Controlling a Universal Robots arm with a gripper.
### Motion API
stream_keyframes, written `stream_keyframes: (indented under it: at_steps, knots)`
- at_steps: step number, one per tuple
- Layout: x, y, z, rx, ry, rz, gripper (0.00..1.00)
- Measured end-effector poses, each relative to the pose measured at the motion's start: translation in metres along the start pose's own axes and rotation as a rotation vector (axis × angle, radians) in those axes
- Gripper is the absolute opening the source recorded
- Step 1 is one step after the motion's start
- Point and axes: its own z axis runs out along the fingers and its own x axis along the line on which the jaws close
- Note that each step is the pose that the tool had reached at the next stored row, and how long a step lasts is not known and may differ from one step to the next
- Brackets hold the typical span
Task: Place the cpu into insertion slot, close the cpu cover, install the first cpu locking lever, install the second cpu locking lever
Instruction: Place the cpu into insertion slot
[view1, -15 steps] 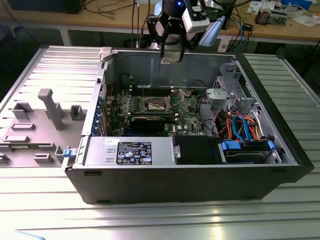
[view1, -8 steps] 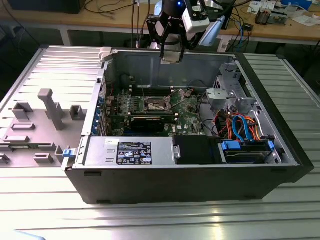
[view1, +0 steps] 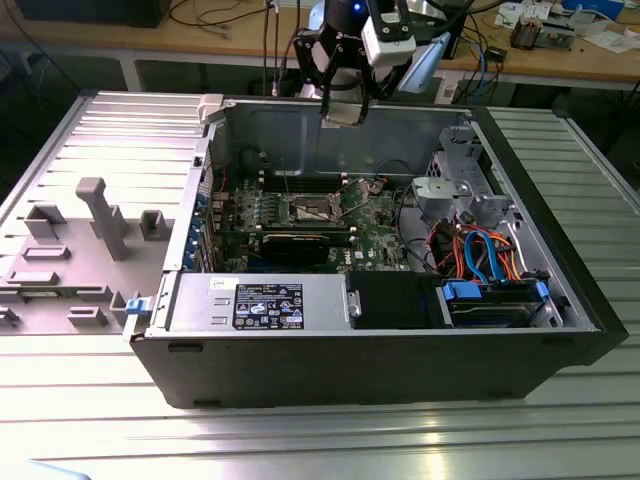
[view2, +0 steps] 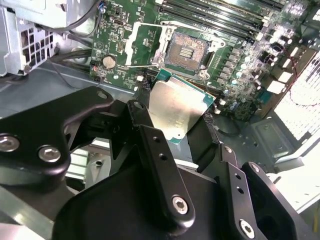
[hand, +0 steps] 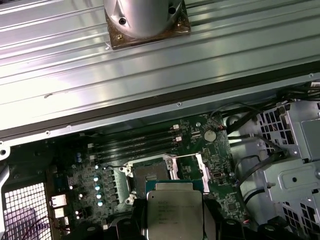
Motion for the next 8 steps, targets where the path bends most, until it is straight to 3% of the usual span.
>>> stream_keyframes:
  at_steps: [3,8]
  knots:
    - [0.0000,0.0000,0.0000,-0.0006,-0.0025,0.028,0.55]
    - [0.0000,0.0000,0.0000,-0.0006,-0.0027,0.030,0.55]
